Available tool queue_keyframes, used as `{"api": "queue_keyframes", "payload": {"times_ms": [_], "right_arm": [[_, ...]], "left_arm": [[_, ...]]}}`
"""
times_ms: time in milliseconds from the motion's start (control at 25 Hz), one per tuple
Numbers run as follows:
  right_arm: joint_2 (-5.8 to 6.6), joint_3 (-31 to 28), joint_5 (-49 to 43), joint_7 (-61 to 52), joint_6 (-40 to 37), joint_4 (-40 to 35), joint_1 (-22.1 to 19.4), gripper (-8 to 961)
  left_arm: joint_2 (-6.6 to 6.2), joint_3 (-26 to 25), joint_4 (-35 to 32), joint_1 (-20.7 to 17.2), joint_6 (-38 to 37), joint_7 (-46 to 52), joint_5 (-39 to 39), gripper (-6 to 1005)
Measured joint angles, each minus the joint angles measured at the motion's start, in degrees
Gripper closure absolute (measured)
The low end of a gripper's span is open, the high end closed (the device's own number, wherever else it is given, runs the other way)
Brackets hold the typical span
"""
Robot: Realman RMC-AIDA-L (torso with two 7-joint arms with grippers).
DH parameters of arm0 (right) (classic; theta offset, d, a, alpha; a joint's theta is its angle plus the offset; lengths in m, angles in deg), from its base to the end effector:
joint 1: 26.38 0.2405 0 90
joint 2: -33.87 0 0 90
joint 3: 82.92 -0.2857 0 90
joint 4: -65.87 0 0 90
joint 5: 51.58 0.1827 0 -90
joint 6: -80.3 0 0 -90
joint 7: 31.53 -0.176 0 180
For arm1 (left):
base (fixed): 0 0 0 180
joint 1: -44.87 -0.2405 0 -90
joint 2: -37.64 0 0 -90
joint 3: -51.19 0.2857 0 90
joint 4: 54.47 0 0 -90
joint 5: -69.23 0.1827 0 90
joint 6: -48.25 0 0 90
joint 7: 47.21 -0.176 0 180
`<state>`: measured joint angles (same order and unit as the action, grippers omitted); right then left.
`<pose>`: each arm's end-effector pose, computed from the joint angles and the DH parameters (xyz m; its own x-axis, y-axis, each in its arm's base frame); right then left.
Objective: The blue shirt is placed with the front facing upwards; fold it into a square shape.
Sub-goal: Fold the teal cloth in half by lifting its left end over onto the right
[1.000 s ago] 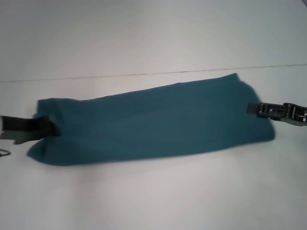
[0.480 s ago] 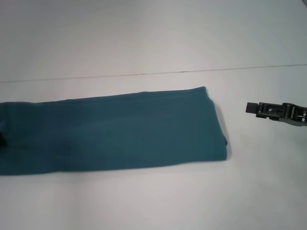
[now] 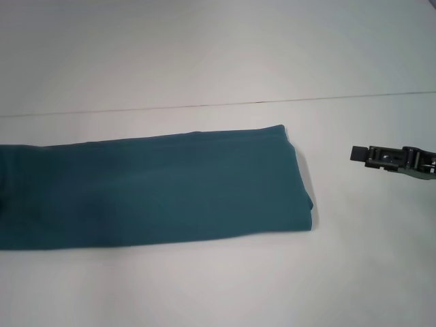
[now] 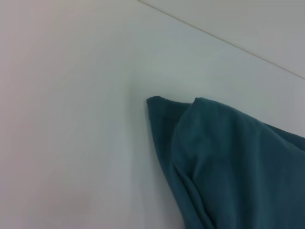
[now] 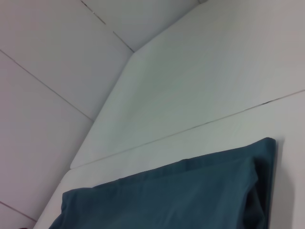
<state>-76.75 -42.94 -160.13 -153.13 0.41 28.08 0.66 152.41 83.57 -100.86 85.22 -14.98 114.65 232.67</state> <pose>0.3122 0.3637 0.0324 0.2392 -0.7410 -0.6274 -0.9432 -0.3307 0.0309 -0.3594 0.4153 0.0434 0.0456 0.8303 0.5554 0.8753 0.2348 -0.4228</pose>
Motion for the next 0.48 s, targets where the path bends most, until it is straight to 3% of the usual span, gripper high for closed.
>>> {"api": "queue_keyframes", "payload": {"times_ms": [480], "right_arm": [[0.02,0.00,0.00,0.12,0.00,0.09,-0.06,250]], "left_arm": [[0.15,-0.14,-0.02,-0.23,-0.35,0.16,-0.09,912]]}}
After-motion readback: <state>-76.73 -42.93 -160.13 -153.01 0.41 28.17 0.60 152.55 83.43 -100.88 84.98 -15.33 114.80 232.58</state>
